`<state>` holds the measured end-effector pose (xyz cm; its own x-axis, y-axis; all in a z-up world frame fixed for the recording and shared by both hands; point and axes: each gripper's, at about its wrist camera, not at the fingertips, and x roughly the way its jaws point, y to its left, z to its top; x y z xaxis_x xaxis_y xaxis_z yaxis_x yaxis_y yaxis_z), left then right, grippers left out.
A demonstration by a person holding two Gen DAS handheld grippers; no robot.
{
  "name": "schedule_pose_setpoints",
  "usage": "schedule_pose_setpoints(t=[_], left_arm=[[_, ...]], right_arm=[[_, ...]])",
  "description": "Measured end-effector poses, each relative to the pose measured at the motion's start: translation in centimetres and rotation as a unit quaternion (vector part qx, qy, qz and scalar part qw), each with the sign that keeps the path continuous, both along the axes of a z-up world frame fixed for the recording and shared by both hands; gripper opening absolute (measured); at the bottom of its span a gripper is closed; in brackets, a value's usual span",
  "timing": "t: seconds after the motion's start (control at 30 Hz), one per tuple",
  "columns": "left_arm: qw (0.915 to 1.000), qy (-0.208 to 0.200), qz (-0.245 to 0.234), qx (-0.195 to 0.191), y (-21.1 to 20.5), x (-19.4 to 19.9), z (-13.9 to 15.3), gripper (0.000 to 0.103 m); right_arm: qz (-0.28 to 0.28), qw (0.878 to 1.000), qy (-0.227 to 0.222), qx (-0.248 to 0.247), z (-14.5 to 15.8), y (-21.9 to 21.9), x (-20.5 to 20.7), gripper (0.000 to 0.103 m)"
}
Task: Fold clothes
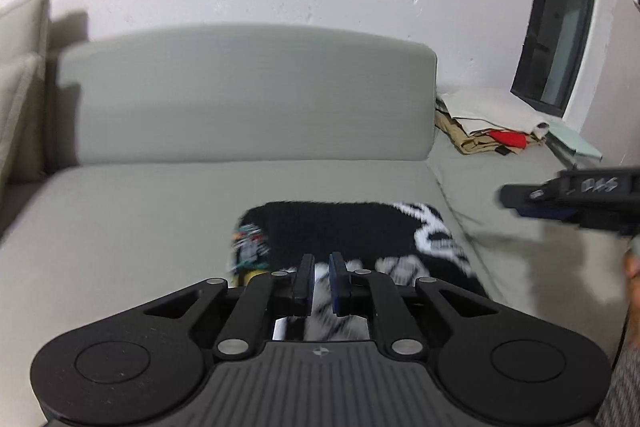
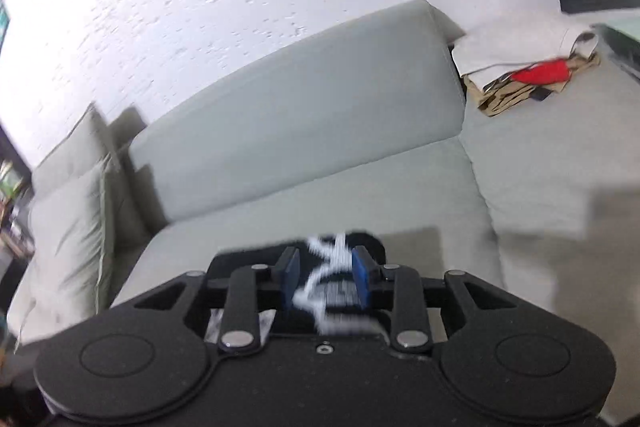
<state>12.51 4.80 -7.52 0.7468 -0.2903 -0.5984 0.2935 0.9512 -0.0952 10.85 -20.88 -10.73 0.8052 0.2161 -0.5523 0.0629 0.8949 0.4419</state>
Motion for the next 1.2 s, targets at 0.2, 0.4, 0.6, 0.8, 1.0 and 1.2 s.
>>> schedule_pose_setpoints(t=[0.2, 0.4, 0.6, 0.8, 1.0, 1.2], left_arm=[[0.9964, 0.056, 0.053, 0.034, -1.3, 6.3, -4.8, 0.009], [0.9938, 0.063, 0.065, 0.064, -1.7, 7.2, -7.2, 0.009], [0.9959, 0.064, 0.053, 0.036, -0.2, 5.2, -3.5, 0.014], [0.9985, 0.03, 0.033, 0.031, 1.9, -3.7, 0.9, 0.02], [0.9941, 0.085, 0.048, 0.048, 2.0, -7.1, -2.8, 0.003], [0.9912, 0.102, 0.063, 0.055, 2.2, -6.3, -4.4, 0.002]], right_arm=[[-0.015, 0.997, 0.078, -0.024, -5.7, 1.7, 7.7, 0.025], [0.028, 0.982, 0.182, -0.046, -9.8, 3.2, 11.9, 0.023], [0.04, 0.988, 0.138, -0.062, -6.0, 2.8, 8.6, 0.024], [0.099, 0.989, 0.105, -0.042, -0.4, 2.2, -0.2, 0.036], [0.136, 0.978, 0.14, -0.068, -2.3, 4.9, -3.8, 0.022], [0.136, 0.975, 0.152, -0.092, -2.8, 5.8, -2.9, 0.023]])
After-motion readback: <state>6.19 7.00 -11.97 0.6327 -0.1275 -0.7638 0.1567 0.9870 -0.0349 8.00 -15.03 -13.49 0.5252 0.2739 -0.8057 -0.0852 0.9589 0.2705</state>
